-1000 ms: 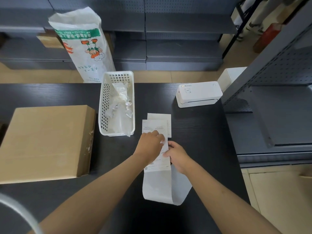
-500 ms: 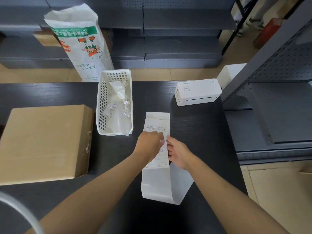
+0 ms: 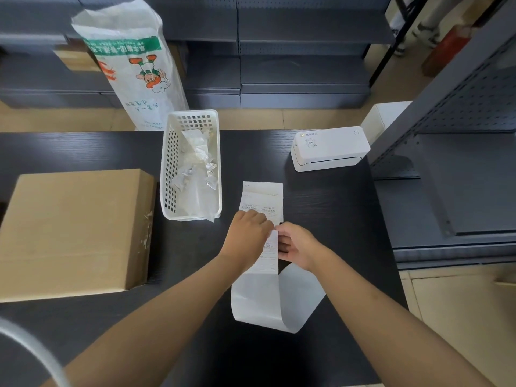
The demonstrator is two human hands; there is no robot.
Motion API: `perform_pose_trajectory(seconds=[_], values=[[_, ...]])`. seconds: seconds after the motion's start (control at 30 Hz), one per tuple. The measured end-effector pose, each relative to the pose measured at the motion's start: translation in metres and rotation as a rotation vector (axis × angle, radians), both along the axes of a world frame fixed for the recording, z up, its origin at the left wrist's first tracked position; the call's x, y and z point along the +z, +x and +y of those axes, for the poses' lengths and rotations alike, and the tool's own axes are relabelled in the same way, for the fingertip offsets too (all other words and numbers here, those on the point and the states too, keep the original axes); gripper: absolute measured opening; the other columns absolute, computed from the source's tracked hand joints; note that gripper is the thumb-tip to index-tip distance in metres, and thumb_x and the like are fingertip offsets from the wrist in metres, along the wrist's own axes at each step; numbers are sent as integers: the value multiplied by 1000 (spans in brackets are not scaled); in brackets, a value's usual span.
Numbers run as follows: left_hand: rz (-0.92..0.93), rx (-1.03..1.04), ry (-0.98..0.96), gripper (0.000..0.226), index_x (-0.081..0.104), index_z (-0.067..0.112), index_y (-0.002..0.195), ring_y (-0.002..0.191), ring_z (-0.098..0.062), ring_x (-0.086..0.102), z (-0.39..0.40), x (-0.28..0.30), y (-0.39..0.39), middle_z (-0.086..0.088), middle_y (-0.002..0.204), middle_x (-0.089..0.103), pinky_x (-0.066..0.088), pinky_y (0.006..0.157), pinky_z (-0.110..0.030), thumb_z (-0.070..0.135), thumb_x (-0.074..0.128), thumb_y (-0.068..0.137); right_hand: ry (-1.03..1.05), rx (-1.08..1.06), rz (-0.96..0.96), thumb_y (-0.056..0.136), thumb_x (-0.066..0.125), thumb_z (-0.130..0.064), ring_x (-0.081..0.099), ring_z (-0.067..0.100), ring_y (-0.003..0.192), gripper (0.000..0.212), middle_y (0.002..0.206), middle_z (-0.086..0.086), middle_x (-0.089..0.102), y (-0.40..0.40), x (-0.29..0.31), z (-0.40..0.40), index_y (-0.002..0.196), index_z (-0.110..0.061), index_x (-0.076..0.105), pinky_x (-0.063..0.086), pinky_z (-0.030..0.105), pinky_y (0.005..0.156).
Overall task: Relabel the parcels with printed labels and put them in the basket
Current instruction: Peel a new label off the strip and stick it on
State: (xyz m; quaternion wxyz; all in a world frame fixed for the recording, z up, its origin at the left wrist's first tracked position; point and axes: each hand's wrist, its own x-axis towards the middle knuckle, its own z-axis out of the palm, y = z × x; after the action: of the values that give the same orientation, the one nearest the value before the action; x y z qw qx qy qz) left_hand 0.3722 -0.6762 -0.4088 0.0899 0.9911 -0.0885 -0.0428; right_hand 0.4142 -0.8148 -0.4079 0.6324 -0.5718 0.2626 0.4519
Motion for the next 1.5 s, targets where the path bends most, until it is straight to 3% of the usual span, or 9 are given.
perform_pose_trajectory(seconds=[0.13, 0.3, 0.43, 0.57, 0.7, 0.8, 1.07, 1.3, 1.5], values=[[8, -41, 1, 30, 60, 24, 122, 108, -19, 51, 2, 2, -3, 1, 120, 58, 33, 97, -30, 18, 56, 94, -16, -43, 15, 92, 50, -11, 66, 25, 97, 22, 101, 11, 72, -1, 2, 2, 109, -11, 64, 55, 35, 76], [57, -26, -39, 34, 58, 26, 126, 105, -18, 55, 3, 5, -5, 2, 120, 59, 34, 98, -29, 14, 55, 94, -91, -20, 3, 92, 51, -11, 65, 23, 94, 15, 97, 9, 70, -2, 1, 7, 97, -16, 65, 53, 33, 76], [64, -36, -71, 36, 58, 30, 128, 107, -16, 55, 4, 5, -6, 4, 121, 59, 35, 99, -29, 16, 57, 95, -122, -23, 12, 92, 52, -10, 65, 21, 92, 14, 96, 8, 70, -2, 1, 8, 95, -16, 65, 53, 31, 70], [61, -50, -82, 34, 59, 29, 125, 105, -16, 54, 3, 5, -7, 5, 118, 60, 35, 96, -28, 15, 55, 95, -141, -40, 23, 91, 53, -9, 64, 23, 97, 13, 101, 11, 68, -4, 0, 9, 94, -13, 64, 54, 34, 77], [70, -23, -114, 33, 56, 25, 125, 108, -17, 56, 1, 4, -8, 3, 124, 59, 35, 101, -29, 16, 58, 93, -130, -38, 20, 92, 56, -11, 65, 23, 93, 12, 101, 10, 69, -3, 1, 7, 100, -14, 64, 55, 33, 67], [66, 23, -164, 33, 50, 26, 132, 108, -16, 58, 2, 5, -8, 4, 125, 59, 38, 100, -30, 25, 48, 99, -98, -3, 45, 92, 57, -13, 66, 26, 97, 14, 103, 10, 70, -2, 0, 4, 104, -14, 64, 56, 38, 73], [85, 7, -88, 20, 65, 20, 113, 93, -16, 61, 1, 4, -13, 1, 111, 63, 47, 89, -27, 25, 56, 96, -105, 23, 82, 92, 59, -15, 69, 23, 92, 13, 94, 9, 74, -5, -4, 1, 100, -11, 68, 55, 33, 68], [78, 19, -67, 15, 65, 22, 106, 90, -13, 57, 0, 5, -10, 4, 103, 64, 39, 88, -26, 23, 54, 96, -111, 39, 61, 92, 59, -14, 70, 21, 85, 11, 85, 7, 75, -7, -1, 1, 97, -10, 67, 55, 30, 61], [75, -41, 9, 14, 58, 20, 108, 90, -16, 54, -1, 4, -12, 2, 102, 60, 36, 91, -28, 18, 53, 95, -86, 16, 60, 92, 59, -13, 69, 23, 89, 10, 87, 9, 73, -6, 0, 1, 99, -10, 66, 56, 34, 69]])
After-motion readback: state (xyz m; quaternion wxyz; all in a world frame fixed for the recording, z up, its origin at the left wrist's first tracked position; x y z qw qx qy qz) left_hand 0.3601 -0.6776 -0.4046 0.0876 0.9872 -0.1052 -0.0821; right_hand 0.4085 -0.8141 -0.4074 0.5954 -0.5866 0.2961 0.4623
